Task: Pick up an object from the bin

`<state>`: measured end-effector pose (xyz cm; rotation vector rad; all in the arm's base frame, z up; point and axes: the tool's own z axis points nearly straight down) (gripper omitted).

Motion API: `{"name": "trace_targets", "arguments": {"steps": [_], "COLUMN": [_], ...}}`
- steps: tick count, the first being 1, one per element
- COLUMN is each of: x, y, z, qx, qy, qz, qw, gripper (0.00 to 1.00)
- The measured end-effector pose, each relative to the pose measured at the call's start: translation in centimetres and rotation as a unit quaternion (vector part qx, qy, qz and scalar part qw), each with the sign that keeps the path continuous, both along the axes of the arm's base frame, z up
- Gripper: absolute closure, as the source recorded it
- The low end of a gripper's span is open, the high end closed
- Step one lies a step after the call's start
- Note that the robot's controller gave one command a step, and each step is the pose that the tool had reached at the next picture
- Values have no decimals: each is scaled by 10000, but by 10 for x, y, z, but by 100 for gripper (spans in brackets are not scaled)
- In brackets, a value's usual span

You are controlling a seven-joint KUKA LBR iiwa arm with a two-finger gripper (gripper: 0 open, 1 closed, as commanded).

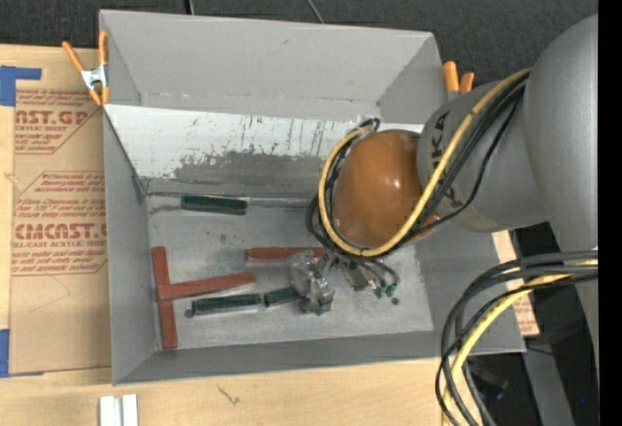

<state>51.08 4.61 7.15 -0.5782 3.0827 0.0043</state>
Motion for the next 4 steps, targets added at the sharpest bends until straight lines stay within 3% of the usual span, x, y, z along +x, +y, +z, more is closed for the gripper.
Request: {"name": "trace_targets", "arguments": {"steps": [2, 3, 4], "x": [-1, 6, 14], "y": [0, 10, 19], "z": [2, 41, 74], "qx": [-2, -13, -16], "qy": [14, -5, 50], "qz": [-4, 119, 334], "qw": [10000, 9999, 9994], "gripper": [100, 100, 100]}}
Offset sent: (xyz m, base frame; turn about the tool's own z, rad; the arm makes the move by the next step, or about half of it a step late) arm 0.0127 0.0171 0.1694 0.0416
